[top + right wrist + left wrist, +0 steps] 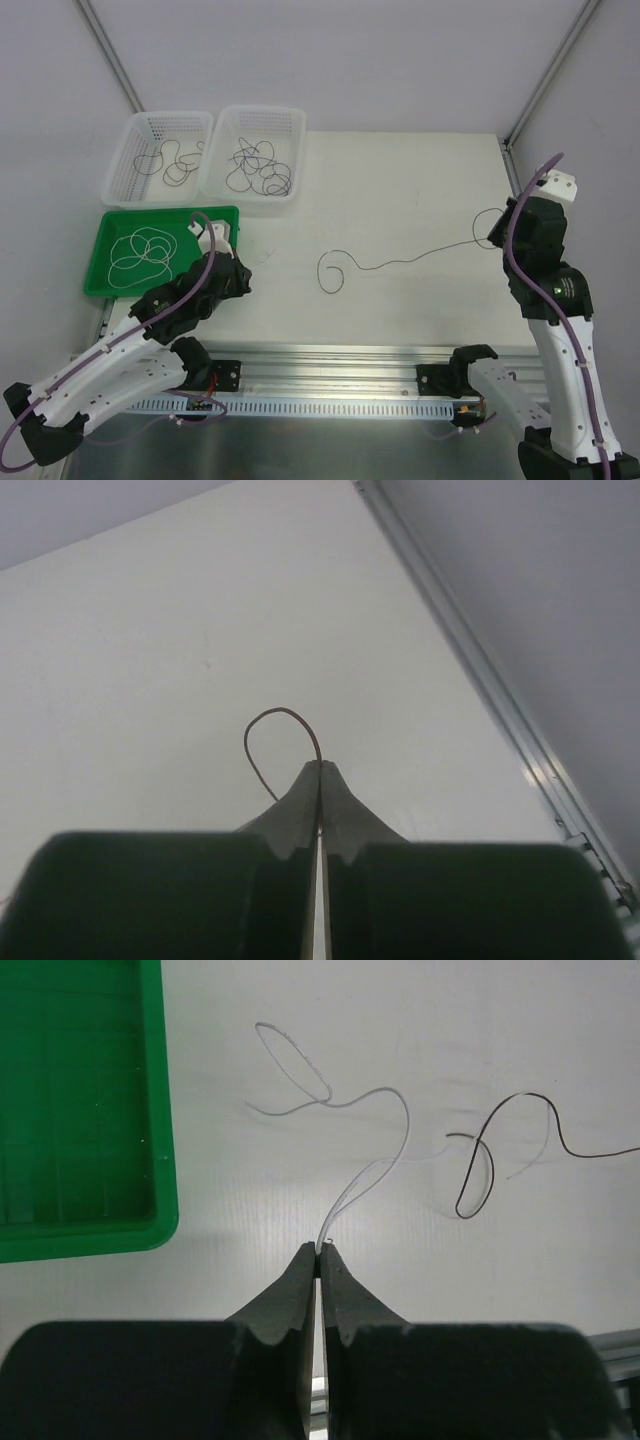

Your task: Untangle the cables

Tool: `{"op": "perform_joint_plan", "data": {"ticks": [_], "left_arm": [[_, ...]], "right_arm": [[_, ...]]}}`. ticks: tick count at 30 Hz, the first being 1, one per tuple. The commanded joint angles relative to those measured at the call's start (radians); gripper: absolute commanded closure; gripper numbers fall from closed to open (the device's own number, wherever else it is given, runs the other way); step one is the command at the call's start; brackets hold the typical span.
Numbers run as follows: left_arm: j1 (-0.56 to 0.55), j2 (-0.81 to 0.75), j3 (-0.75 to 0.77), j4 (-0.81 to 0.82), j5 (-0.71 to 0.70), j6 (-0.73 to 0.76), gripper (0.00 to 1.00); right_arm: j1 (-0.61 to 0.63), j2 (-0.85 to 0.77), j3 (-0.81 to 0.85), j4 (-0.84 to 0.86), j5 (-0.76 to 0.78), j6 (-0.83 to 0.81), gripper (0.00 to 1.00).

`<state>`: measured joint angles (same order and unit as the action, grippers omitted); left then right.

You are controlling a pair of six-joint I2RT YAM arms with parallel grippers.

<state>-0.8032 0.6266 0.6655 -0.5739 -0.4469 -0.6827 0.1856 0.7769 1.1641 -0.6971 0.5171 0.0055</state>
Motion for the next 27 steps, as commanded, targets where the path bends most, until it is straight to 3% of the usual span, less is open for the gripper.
{"op": "perform_joint_plan", "data": {"ticks": [1, 8, 9, 10, 13, 16, 19, 27], "left_arm": [[0.010, 0.024, 0.065, -0.049, -0.046, 0.052, 1.00], [0.010, 0.045, 0.210, -0.020, 0.059, 0.165, 1.00], [0.010, 0.053, 0.238, -0.017, 0.101, 0.181, 1.00], [0.010, 0.079, 0.299, -0.015, 0.134, 0.196, 1.00], [0.010, 0.160, 0.428, -0.014, 0.272, 0.242, 1.00], [0.010, 0.240, 0.526, -0.015, 0.393, 0.271, 1.00], [0.010, 0.298, 0.588, -0.012, 0.488, 0.282, 1.00], [0.010, 0.334, 0.657, -0.004, 0.539, 0.282, 1.00]], "right_arm": [[-0.020, 0.048, 0.002, -0.013, -0.312, 0.016, 0.99], [-0.020, 0.048, -0.285, 0.053, -0.431, 0.053, 0.96], [-0.020, 0.053, -0.320, 0.065, -0.446, 0.057, 0.91], [-0.018, 0.056, -0.377, 0.079, -0.495, 0.060, 0.76], [0.018, 0.055, -0.443, 0.154, -0.604, 0.068, 0.52], [0.159, 0.048, -0.454, 0.197, -0.589, 0.054, 0.40], [0.299, 0.045, -0.449, 0.298, -0.604, 0.053, 0.31], [0.504, 0.142, -0.491, 0.635, -0.739, 0.073, 0.24]]}}
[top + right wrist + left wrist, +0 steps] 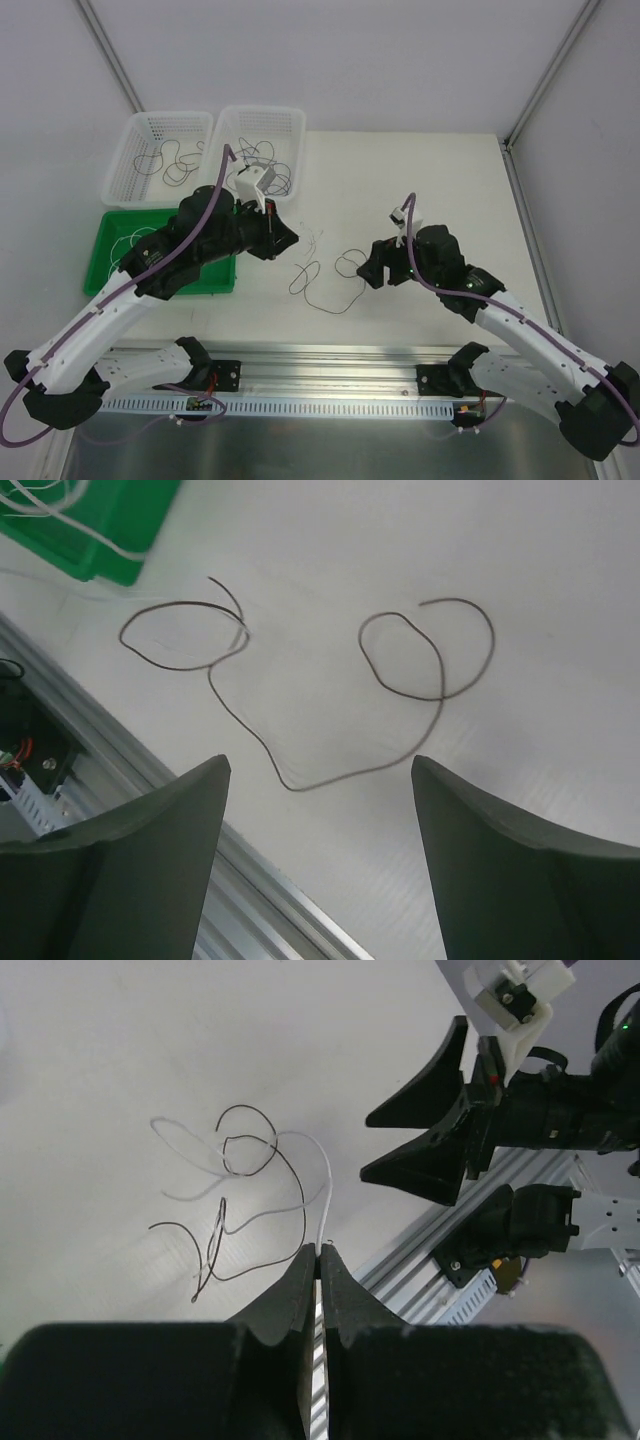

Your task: Untangle the cables

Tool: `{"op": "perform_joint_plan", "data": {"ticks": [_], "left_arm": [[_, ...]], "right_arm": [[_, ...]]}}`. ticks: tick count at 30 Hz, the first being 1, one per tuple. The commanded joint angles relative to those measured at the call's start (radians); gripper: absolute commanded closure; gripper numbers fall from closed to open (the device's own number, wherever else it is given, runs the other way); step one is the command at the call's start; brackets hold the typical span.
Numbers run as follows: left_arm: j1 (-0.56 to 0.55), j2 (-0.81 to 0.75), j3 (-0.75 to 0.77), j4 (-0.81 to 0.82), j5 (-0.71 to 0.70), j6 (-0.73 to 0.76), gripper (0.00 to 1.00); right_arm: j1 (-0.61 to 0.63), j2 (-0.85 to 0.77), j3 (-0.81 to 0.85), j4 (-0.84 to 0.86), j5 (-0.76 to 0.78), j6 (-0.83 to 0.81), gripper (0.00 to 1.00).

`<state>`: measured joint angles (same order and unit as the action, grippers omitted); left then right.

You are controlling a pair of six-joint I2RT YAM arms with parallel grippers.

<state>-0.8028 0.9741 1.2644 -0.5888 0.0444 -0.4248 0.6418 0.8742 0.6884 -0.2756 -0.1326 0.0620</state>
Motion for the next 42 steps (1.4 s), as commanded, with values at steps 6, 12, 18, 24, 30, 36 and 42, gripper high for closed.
{"op": "perform_joint_plan", "data": {"ticks": [6, 12, 18, 24, 30, 36, 42], "left_arm": [[0.010, -0.005, 0.066, 0.029, 0.066, 0.001, 1.00], [0.010, -0.023, 0.052, 0.052, 0.046, -0.015, 1.00], [0.010, -0.051, 0.041, 0.066, 0.020, -0.032, 1.00], [0.010, -0.077, 0.004, 0.101, 0.011, -0.071, 1.00], [0.010, -0.100, -0.028, 0.129, -0.012, -0.092, 1.00], [0.010, -0.141, -0.078, 0.129, -0.122, -0.062, 1.00], [0.020, -0.205, -0.140, 0.110, -0.389, 0.009, 1.00]], "right_arm": [[0.159, 0.244, -0.046, 0.446, -0.124, 0.064, 0.22], [0.252, 0.437, -0.078, 0.699, -0.142, 0.102, 0.23], [0.291, 0.577, -0.098, 0.895, -0.174, 0.139, 0.24], [0.317, 0.730, -0.098, 1.067, -0.144, 0.191, 0.26], [0.317, 0.822, -0.105, 1.239, -0.139, 0.254, 0.54], [0.280, 0.665, -0.188, 1.080, -0.079, 0.200, 0.99], [0.102, 0.432, -0.346, 0.867, -0.007, 0.216, 0.99]]}}
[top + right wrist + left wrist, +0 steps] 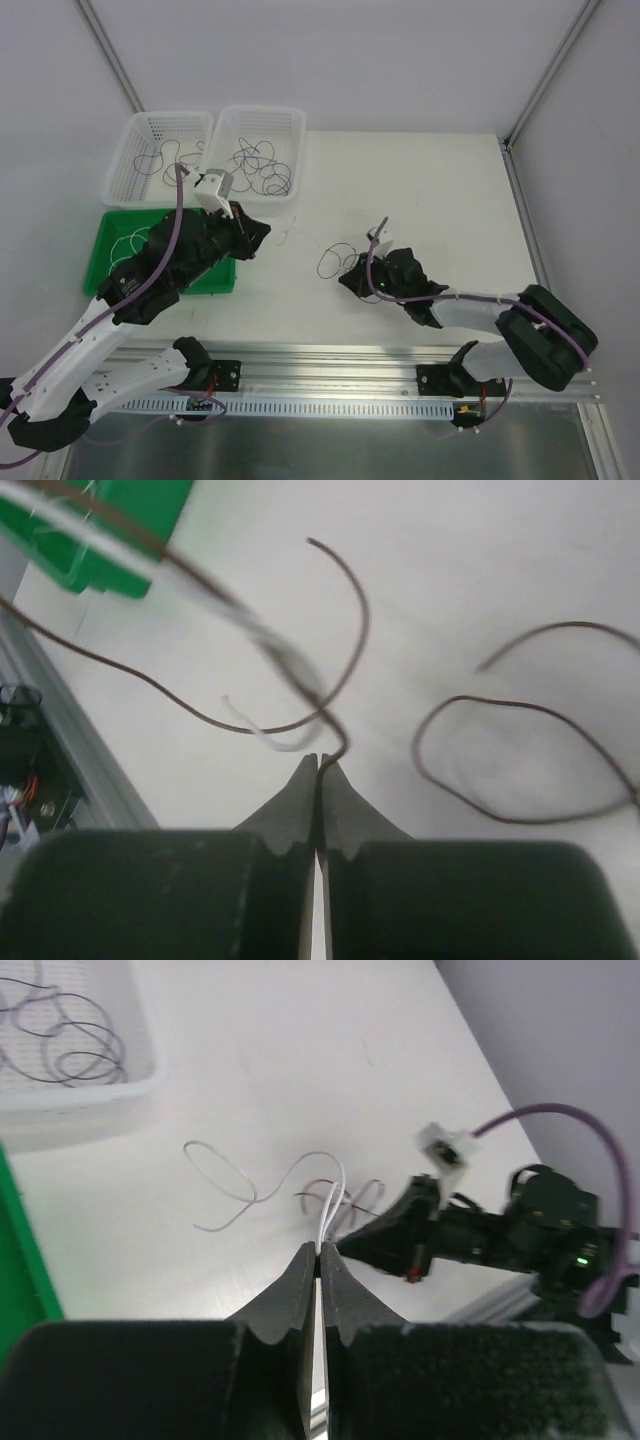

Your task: Untangle the cables

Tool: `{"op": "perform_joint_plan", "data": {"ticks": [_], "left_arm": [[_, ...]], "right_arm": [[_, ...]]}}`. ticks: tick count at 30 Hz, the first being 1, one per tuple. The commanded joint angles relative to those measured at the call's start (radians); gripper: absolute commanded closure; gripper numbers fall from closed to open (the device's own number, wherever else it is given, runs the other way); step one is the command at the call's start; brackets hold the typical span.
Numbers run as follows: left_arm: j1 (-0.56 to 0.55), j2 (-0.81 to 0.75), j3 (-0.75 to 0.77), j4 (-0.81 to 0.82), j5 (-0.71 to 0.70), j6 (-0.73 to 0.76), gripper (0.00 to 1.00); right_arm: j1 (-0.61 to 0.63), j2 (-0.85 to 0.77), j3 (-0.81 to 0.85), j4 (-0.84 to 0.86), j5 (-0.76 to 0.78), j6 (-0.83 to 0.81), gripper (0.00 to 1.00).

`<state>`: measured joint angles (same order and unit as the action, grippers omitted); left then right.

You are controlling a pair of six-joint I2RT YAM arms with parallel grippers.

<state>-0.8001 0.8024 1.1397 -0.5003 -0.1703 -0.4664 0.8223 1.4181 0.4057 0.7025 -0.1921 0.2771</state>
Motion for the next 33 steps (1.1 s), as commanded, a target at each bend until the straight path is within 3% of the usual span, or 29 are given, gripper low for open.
{"op": "perform_joint_plan", "data": {"ticks": [1, 5, 6, 9, 13, 15, 25, 29, 33], "left_arm": [[0.028, -0.035, -0.018, 0.007, -0.199, 0.069, 1.00], [0.071, -0.025, -0.034, -0.023, -0.288, 0.107, 1.00], [0.084, -0.013, -0.043, -0.026, -0.288, 0.110, 1.00], [0.153, 0.007, -0.063, -0.037, -0.258, 0.104, 1.00], [0.243, 0.012, -0.077, -0.047, -0.209, 0.077, 1.00], [0.285, 0.009, -0.075, -0.053, -0.193, 0.066, 1.00], [0.415, 0.015, -0.015, -0.147, -0.288, 0.103, 1.00], [0.472, -0.021, 0.054, -0.176, -0.489, 0.155, 1.00], [0.495, -0.022, 0.123, -0.175, -0.577, 0.201, 1.00]], "right_arm": [[-0.107, -0.201, -0.077, -0.156, 0.066, 0.001, 0.99], [-0.262, -0.431, -0.068, -0.508, 0.184, -0.036, 0.99], [-0.287, -0.485, -0.056, -0.664, 0.269, -0.041, 0.99], [-0.422, -0.672, 0.013, -0.915, 0.331, -0.045, 0.99], [-0.660, -0.850, 0.105, -1.118, 0.309, -0.079, 0.99], [-0.724, -0.892, 0.152, -1.194, 0.260, -0.096, 0.99], [-0.992, -0.797, 0.386, -1.287, 0.200, -0.084, 0.99], [-1.163, -0.720, 0.440, -1.276, -0.010, -0.069, 0.99], [-1.194, -0.702, 0.423, -1.181, -0.223, -0.052, 0.99]]}}
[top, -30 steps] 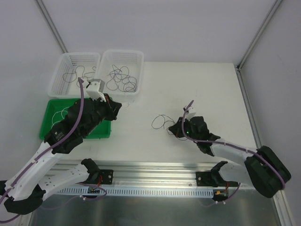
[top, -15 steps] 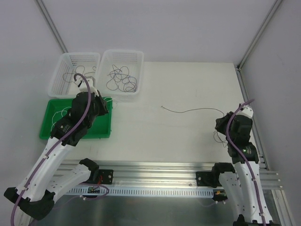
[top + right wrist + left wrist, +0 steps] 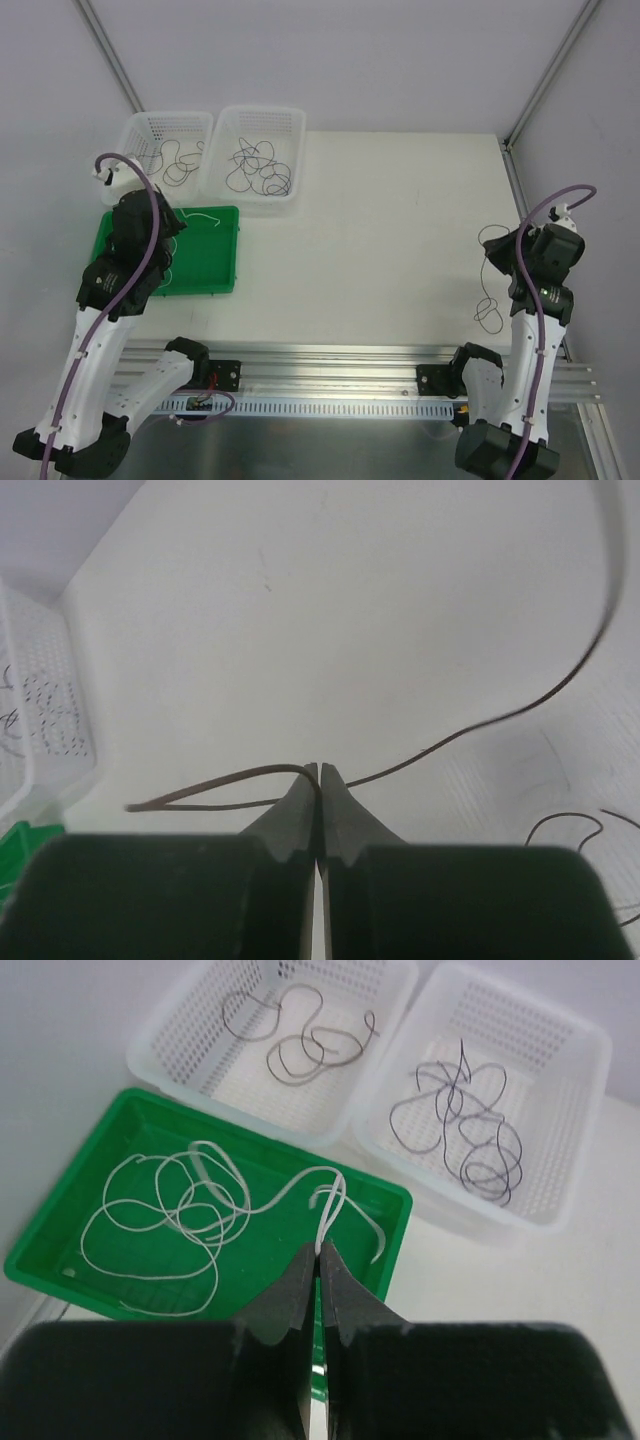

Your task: Untangle the cables

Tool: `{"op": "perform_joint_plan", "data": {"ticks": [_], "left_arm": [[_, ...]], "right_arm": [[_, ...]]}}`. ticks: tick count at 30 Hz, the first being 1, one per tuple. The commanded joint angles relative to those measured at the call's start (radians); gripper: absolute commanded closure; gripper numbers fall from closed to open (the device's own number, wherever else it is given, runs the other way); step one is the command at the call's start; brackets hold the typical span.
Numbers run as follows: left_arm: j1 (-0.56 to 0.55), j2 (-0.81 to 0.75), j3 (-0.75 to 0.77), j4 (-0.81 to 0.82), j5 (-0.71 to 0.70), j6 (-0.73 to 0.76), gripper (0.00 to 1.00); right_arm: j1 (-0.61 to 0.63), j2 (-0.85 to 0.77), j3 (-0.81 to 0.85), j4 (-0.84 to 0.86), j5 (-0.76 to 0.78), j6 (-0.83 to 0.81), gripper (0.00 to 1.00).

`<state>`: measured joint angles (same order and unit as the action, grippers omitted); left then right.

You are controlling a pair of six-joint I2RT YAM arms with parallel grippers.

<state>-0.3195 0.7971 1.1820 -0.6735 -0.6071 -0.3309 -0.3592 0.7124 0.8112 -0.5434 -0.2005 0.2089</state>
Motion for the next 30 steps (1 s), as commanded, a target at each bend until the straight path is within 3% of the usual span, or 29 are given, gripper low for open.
{"op": "perform_joint_plan", "data": {"ticks": [1, 7, 9, 16, 22, 30], "left_arm": [[0.014, -0.012, 0.094, -0.001, -0.111, 0.064, 1.00], [0.014, 0.017, 0.160, 0.023, 0.393, 0.032, 1.00], [0.014, 0.027, 0.179, 0.022, 0.449, 0.027, 1.00], [0.014, 0.039, 0.154, 0.011, 0.406, 0.027, 1.00], [0.016, 0.086, 0.116, -0.032, 0.233, 0.030, 1.00], [0.017, 0.044, 0.126, -0.081, 0.148, 0.024, 1.00]], "right_arm": [[-0.003, 0.007, 0.017, 0.074, -0.233, 0.014, 0.99], [0.107, 0.007, 0.051, 0.031, -0.240, -0.063, 0.99], [0.127, 0.001, 0.049, 0.026, -0.257, -0.068, 0.99], [0.350, 0.027, 0.043, 0.039, -0.234, -0.106, 0.99], [0.547, 0.085, 0.051, 0.048, -0.143, -0.120, 0.99], [0.686, 0.157, 0.048, 0.091, -0.076, -0.117, 0.99]]}}
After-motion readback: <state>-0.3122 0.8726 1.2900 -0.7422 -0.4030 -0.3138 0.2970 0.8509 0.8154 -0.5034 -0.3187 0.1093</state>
